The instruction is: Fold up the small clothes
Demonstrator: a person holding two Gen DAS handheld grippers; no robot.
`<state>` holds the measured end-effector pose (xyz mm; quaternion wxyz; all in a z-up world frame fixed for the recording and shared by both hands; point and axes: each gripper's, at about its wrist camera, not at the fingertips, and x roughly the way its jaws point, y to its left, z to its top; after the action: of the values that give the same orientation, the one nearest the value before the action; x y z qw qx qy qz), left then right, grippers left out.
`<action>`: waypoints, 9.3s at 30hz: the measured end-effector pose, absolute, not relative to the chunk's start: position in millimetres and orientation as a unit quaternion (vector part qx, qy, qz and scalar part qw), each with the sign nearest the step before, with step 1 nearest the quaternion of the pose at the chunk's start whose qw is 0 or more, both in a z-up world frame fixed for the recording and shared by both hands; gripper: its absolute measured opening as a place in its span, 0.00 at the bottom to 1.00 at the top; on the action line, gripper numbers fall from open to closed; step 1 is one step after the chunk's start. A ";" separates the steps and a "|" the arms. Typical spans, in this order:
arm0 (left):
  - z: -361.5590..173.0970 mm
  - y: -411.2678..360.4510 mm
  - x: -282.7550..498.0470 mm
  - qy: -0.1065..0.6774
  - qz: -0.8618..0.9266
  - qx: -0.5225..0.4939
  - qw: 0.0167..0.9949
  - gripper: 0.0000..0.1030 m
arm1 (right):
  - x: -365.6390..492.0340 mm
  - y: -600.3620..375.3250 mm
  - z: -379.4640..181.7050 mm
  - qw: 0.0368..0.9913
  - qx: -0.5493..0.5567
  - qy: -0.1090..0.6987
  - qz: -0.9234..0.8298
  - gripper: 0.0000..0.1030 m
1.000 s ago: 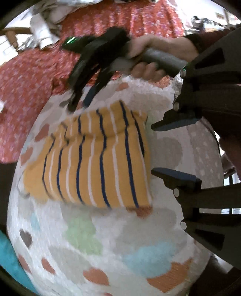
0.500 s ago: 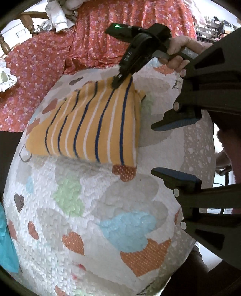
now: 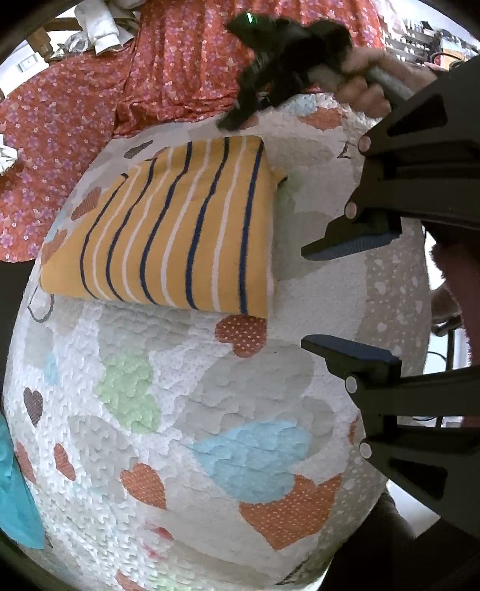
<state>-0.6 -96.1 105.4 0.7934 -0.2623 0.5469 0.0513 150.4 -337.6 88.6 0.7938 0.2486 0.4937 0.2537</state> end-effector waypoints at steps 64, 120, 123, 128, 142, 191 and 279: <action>176.8 -153.5 -23.9 0.438 0.198 -0.019 0.877 0.78 | 56.4 -324.5 89.5 0.910 0.093 0.390 0.108 0.63; 141.8 -142.9 -17.8 0.497 0.170 -0.052 0.849 0.78 | 65.2 -303.1 63.1 0.897 0.048 0.427 0.105 0.69; 141.3 -142.4 -17.5 0.498 0.169 -0.053 0.849 0.78 | 65.0 -302.3 62.7 0.897 0.047 0.428 0.106 0.69; 137.6 -140.9 -17.3 0.504 0.166 -0.061 0.845 0.78 | 64.7 -301.3 62.1 0.896 0.047 0.429 0.107 0.69; 130.1 -133.6 -19.1 0.510 0.165 -0.073 0.841 0.78 | 65.0 -297.5 58.1 0.894 0.040 0.434 0.105 0.70; 114.2 -93.8 -12.8 0.527 0.145 -0.142 0.825 0.78 | 52.5 -300.4 73.9 0.905 0.036 0.409 0.111 0.70; 235.6 -111.6 -90.5 0.362 0.216 -0.041 0.906 1.00 | -27.5 -251.5 127.4 0.869 0.057 0.464 0.161 0.71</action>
<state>-90.5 -111.6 235.6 0.9060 -0.0413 0.3616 0.2160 -27.5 -251.5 127.4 0.8692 0.0571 0.4641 0.1606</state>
